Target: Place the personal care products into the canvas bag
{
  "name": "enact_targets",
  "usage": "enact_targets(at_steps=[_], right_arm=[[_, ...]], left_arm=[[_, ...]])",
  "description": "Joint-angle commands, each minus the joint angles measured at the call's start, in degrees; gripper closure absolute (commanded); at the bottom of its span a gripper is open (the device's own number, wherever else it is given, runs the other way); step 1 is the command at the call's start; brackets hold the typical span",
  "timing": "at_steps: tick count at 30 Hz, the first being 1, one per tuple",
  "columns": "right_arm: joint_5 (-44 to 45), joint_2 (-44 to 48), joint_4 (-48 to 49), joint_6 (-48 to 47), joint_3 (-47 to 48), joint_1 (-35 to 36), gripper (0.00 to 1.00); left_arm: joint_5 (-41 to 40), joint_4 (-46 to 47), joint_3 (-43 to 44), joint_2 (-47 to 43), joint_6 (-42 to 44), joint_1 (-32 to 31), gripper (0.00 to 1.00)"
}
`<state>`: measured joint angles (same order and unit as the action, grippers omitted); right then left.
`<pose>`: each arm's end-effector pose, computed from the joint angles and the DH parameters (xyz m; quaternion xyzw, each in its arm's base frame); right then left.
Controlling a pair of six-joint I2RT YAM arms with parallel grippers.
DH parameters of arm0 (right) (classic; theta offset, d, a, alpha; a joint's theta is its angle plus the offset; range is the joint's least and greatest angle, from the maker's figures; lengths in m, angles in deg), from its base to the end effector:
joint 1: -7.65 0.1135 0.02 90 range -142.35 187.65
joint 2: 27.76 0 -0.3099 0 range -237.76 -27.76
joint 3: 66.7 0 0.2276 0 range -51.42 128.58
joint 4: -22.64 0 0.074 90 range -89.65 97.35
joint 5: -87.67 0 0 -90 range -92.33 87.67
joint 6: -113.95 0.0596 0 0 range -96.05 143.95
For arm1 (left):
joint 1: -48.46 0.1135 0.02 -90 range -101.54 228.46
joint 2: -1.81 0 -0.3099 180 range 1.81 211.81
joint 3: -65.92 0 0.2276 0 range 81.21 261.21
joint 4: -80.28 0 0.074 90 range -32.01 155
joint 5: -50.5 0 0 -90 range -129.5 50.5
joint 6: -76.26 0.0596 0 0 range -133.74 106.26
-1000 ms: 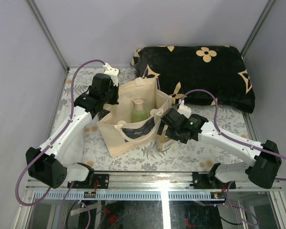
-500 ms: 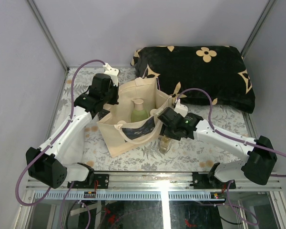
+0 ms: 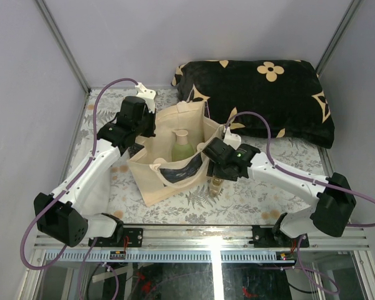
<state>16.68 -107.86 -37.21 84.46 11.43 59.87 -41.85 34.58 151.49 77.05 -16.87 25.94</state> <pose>0.1720 0.1902 0.2961 0.1092 0.9512 0.1112 0.2663 0.2539 -0.1026 0.3767 0.1403 0.8772 -0.0841 0.4514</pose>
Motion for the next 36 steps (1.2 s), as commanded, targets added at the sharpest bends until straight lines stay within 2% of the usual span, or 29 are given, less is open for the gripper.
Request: enact_targets(at_steps=[1, 7, 15, 19, 22, 23, 27, 30, 33, 36], right_arm=[[1.87, -4.66, -1.85, -3.86, 4.65, -0.32, 1.0], [7.72, -3.25, -8.96, -8.15, 12.96, -0.28, 1.0], [25.94, -0.07, -25.77, -11.29, 28.6, -0.5, 1.0], [34.38, 0.71, -27.97, -15.14, 36.98, -0.56, 1.0], [39.91, 1.15, -23.41, -22.94, 41.97, -0.61, 1.0], [41.17, 1.24, -20.36, -28.92, 43.32, -0.58, 1.0], [41.61, 2.43, 1.06, -50.63, 42.73, -0.61, 1.0], [39.47, 2.45, 17.46, -62.88, 41.83, -0.59, 1.0], [36.91, -0.61, 22.96, -69.33, 45.4, -0.56, 1.0], [31.74, -3.82, 25.8, -71.3, 48.68, -0.56, 1.0]], left_arm=[[0.85, 2.91, -0.03, -0.04, 0.09, -0.23, 1.0], [0.6, 2.82, 0.33, 0.24, 0.15, -0.24, 1.0], [0.85, 2.9, 0.75, 0.96, -0.16, -0.24, 1.0], [1.29, 2.9, 0.8, 1.38, -0.31, -0.23, 1.0], [1.47, 3.02, 0.81, 1.64, -0.4, -0.25, 1.0], [1.56, 3.07, 0.94, 1.77, -0.38, -0.28, 1.0], [1.89, 3.08, 1.51, 2.11, -0.3, -0.24, 1.0], [1.78, 3.08, 1.71, 2.19, -0.14, -0.24, 1.0], [1.43, 3.01, 1.8, 2.08, -0.03, -0.27, 1.0], [1.26, 2.99, 1.78, 2.01, -0.05, -0.24, 1.0]])
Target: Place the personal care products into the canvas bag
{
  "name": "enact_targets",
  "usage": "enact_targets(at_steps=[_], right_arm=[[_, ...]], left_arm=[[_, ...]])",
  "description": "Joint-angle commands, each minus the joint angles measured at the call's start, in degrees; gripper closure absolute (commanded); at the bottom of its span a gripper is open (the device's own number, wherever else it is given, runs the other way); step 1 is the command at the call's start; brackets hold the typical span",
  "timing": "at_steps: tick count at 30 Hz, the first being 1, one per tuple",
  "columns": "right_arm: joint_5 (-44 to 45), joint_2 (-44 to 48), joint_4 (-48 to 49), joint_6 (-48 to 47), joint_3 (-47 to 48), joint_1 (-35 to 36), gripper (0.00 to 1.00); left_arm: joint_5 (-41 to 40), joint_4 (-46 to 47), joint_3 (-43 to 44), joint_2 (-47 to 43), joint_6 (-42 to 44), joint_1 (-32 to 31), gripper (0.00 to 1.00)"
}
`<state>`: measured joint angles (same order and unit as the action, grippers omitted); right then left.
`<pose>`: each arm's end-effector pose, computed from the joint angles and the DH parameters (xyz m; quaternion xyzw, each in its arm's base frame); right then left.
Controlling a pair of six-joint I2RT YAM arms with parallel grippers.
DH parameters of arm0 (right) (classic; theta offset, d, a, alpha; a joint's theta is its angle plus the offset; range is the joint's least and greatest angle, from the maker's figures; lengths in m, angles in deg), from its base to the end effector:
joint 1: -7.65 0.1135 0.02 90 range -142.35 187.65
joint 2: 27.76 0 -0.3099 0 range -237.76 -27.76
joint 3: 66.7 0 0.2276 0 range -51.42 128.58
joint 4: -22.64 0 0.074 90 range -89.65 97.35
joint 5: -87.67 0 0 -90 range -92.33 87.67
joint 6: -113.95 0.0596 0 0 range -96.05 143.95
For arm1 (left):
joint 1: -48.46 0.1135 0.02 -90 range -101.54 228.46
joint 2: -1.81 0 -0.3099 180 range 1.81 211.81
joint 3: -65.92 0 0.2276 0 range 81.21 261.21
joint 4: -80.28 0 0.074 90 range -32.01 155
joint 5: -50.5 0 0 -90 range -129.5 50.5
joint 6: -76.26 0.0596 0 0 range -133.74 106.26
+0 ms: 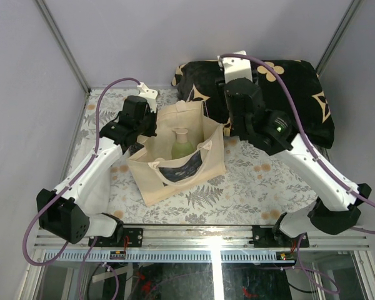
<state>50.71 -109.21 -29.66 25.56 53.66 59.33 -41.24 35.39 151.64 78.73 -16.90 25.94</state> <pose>0.1973 0.1728 0.5375 -0.0464 0.7533 -0.0644 0.6529 0.2619 -0.1066 0.3715 0.1431 0.8797 -0.0875 0.4449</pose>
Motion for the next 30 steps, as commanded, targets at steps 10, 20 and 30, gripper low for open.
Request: enact_targets(at_steps=[10, 20, 30], right_arm=[[-23.79, -5.59, 19.23, -3.59, 11.41, -0.05, 1.0], [-35.52, -4.12, 15.53, 6.87, 9.81, -0.07, 1.0], [-41.79, -2.96, 19.07, 15.53, -6.12, -0.05, 1.0]], left_arm=[[0.3, 1.97, 1.83, 0.2, -0.18, -0.24, 1.0], [-0.15, 1.84, 2.36, 0.68, 0.17, -0.25, 1.0], [1.41, 1.49, 3.17, 0.55, 0.17, -0.24, 1.0]])
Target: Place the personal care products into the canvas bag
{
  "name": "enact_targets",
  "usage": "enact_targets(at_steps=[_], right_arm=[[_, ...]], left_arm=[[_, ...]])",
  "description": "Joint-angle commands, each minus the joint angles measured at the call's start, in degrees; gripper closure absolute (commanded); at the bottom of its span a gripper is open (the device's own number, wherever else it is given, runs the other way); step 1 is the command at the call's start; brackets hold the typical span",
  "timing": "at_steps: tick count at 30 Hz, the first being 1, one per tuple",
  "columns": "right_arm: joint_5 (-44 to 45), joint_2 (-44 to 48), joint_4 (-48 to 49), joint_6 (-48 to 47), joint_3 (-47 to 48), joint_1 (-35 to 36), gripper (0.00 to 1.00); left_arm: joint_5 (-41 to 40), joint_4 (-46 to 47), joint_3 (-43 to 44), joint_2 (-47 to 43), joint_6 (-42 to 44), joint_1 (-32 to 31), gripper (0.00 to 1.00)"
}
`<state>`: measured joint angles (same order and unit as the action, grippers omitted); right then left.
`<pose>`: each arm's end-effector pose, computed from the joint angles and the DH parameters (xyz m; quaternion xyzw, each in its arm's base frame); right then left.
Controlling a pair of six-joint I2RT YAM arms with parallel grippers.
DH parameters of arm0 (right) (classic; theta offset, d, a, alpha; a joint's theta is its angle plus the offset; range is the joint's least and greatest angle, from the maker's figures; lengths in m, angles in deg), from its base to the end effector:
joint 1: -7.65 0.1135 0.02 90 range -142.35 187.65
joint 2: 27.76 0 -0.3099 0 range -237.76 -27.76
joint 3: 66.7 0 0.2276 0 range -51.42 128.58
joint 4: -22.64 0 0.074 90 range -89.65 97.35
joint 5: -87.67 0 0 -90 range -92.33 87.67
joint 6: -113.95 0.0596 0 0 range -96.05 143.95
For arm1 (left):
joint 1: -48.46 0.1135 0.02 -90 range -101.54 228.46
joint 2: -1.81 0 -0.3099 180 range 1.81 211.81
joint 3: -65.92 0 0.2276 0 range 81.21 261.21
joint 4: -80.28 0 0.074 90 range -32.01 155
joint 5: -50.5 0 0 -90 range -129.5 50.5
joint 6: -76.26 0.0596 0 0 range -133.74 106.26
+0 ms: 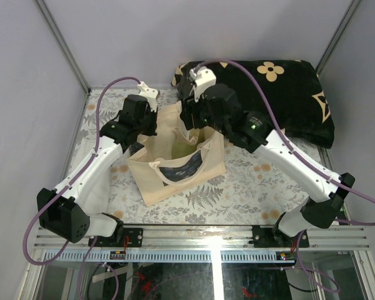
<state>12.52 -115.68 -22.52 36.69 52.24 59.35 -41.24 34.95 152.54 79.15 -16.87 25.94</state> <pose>0.2174 0.2506 0.5083 -0.1859 0.7639 0.2388 0.5700 0.2637 -0.1074 0.3740 0.1433 0.8795 -0.0875 0.4452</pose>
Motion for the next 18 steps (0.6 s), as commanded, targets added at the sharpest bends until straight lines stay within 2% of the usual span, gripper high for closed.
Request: enact_targets(at_steps=[1, 6, 11, 18], right_arm=[[-4.04, 3.43, 13.5, 4.75, -6.67, -0.06, 1.0], [-6.79, 0.75, 19.06, 4.75, -11.56, -0.14, 1.0], [-9.56, -3.62, 19.4, 5.01, -10.38, -0.12, 1.0], [-10.8, -7.02, 24.04, 4.72, -13.42, -0.48, 1.0]], left_arm=[[1.73, 1.7, 2.45, 0.17, 0.14, -0.26, 1.0], [3.12, 1.11, 2.43, -0.58, 0.14, -0.23, 1.0], [2.34, 0.82, 2.04, -1.31, 0.48, -0.24, 1.0], [3.31, 0.81, 2.02, -1.87, -0.26, -0.24, 1.0]])
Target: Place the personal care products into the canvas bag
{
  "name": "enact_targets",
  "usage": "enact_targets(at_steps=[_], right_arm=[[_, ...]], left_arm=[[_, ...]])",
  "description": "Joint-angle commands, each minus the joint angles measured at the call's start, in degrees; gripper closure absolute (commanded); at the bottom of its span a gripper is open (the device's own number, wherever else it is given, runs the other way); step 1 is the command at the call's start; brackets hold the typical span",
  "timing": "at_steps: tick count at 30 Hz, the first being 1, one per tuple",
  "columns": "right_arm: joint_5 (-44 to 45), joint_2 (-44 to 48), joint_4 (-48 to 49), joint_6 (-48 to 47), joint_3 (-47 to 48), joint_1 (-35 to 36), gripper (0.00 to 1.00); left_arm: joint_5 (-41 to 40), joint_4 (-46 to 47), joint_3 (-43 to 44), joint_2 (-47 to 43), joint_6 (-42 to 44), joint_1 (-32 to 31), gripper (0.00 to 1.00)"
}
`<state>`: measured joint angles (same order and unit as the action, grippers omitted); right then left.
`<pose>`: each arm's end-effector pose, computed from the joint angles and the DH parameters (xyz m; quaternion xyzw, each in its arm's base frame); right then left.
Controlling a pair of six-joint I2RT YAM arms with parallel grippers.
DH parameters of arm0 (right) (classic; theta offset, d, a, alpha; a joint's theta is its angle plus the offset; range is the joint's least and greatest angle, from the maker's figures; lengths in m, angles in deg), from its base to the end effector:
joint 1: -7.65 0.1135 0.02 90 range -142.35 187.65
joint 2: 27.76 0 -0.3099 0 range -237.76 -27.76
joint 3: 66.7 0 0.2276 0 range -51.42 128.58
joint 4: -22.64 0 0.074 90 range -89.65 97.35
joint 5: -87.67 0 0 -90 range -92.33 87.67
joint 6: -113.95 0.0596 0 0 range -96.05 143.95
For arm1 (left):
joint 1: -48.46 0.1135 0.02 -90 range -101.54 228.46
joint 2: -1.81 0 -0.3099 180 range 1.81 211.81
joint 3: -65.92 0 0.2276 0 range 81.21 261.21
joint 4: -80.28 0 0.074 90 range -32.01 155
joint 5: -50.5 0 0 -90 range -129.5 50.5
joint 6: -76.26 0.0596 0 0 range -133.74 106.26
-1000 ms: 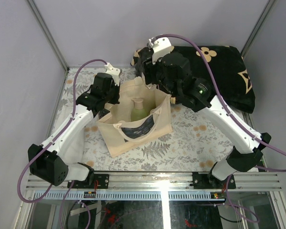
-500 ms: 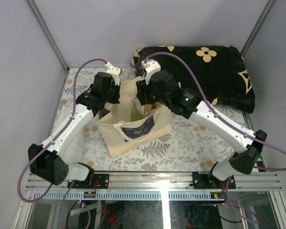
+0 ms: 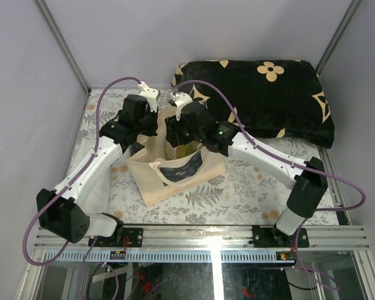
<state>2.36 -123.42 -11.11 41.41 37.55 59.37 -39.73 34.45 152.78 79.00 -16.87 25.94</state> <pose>0.2494 0.3081 0.3992 -0.2275 0.8125 0.2757 0.4606 0.2620 -0.1084 0.3751 0.1493 0.8791 -0.0988 0.4418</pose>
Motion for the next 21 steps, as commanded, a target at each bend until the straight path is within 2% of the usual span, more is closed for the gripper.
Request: enact_targets(at_steps=[1, 6, 16, 21], right_arm=[[-1.08, -1.05, 12.42, -0.04, 1.62, -0.64, 1.0], [-1.27, -4.85, 9.55, -0.81, 2.82, -0.7, 1.0], [1.07, -7.9, 10.7, -1.03, 0.48, -0.66, 1.0], [1.74, -9.34, 8.95, -1.5, 0.37, -1.34, 0.86]], left_arm=[[1.81, 1.36, 1.75, -1.76, -0.22, -0.24, 1.0], [2.12, 1.06, 2.22, -2.02, -0.15, -0.23, 1.0], [1.56, 0.13, 1.68, -2.76, -0.32, -0.24, 1.0], [1.32, 0.09, 2.13, -2.75, -0.51, -0.24, 1.0]])
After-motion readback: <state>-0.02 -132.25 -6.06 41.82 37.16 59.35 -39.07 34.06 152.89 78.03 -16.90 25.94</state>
